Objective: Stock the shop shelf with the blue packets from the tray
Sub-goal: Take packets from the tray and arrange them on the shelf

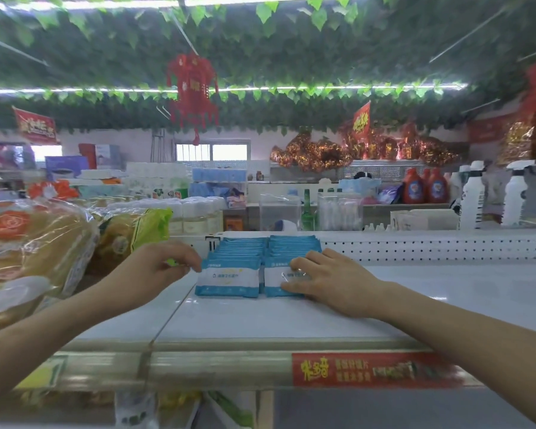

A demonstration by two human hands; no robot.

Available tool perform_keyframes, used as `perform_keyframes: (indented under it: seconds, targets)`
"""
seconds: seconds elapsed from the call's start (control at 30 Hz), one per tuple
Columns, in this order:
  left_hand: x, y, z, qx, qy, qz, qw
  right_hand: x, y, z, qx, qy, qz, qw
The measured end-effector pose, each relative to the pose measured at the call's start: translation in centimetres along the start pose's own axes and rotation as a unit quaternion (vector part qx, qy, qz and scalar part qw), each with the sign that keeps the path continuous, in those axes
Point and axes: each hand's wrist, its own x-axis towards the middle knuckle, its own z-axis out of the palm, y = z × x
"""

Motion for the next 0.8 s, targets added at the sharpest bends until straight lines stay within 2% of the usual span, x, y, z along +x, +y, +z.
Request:
perform_keyframes:
  seconds: [0.17,0.27,0.37,0.6,0.8]
  targets:
    - [-5.5,-1.2,-1.5,-0.008,0.016,-0.020,1.000,0.1,-1.0,-1.9,0.060,0.008,0.052,0.997]
    - [-8.8,-1.5,-2.0,0.008,0.029,-0.041,0.999,1.0,-3.7,-4.6,0.166,0.059,0.104,0.979]
    - [-12.0,-0.8,-2.3,0.015,0.047,-0.068,0.996,2.5,-7.9,-7.0,0.235,0.137,0.095,0.958]
    - [-20.7,6.0,-4.8,0.076,0.054,-0.177,0.980,6.2,-17.9,-11.5,0.346,0.235,-0.039,0.908]
    - [-33.0,13.6,-5.0,0.146,0.144,-0.302,0.931,6.8,-27.3,-13.2,0.450,0.249,-0.187,0.837]
